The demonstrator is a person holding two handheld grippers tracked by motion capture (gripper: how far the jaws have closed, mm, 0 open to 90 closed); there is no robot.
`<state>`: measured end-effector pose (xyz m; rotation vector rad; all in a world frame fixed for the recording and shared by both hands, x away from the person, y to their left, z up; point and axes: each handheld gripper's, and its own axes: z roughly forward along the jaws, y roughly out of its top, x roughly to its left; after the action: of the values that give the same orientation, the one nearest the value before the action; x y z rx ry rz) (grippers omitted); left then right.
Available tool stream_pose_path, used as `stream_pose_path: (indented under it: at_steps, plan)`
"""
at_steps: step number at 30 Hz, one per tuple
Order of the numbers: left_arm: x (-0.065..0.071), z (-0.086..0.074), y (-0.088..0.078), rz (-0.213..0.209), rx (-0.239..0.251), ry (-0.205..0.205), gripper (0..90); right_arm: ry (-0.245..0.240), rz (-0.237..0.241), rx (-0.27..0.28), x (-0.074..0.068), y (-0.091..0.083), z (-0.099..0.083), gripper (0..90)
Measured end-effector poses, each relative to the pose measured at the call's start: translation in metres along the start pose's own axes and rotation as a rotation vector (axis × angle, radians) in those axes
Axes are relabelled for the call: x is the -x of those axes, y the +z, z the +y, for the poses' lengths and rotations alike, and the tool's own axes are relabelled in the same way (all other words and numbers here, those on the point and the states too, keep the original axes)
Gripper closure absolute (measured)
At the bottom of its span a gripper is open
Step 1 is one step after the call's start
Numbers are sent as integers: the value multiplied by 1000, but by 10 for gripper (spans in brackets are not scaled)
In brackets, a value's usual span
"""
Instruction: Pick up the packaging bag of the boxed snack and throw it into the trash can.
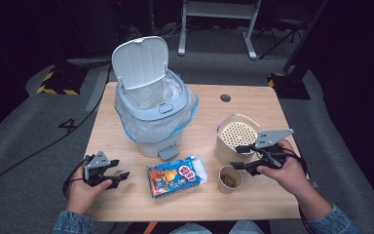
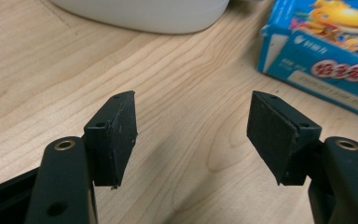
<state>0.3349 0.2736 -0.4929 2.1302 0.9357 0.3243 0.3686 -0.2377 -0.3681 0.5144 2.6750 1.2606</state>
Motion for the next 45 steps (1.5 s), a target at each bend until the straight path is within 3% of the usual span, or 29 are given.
stream_pose_path:
  at_steps: [8, 11, 12, 15, 24, 30, 38, 45]
  plan:
    - [-2, -2, 11, 29, -38, 16, 339, 6, 48, -37, -8, 34, 10, 349]
    - [-4, -2, 13, 41, -39, 15, 342, -25, 62, -71, -14, 46, 16, 330]
    - [-5, -2, 14, 42, -38, 13, 344, -58, 68, -111, -18, 55, 20, 307]
    - [-6, -1, 14, 57, -42, 25, 342, -110, 62, -159, -24, 67, 27, 313]
    - [-5, -1, 14, 61, -42, 22, 337, -188, 98, -238, -43, 99, 42, 353]
    - [-6, 1, 17, 64, -45, 17, 323, -234, 112, -342, -52, 127, 44, 379]
    - [-7, 2, 18, 64, -44, 13, 321, -247, 119, -432, -55, 146, 42, 437]
    - [-7, 2, 18, 64, -44, 13, 321, -272, 110, -469, -56, 155, 40, 463]
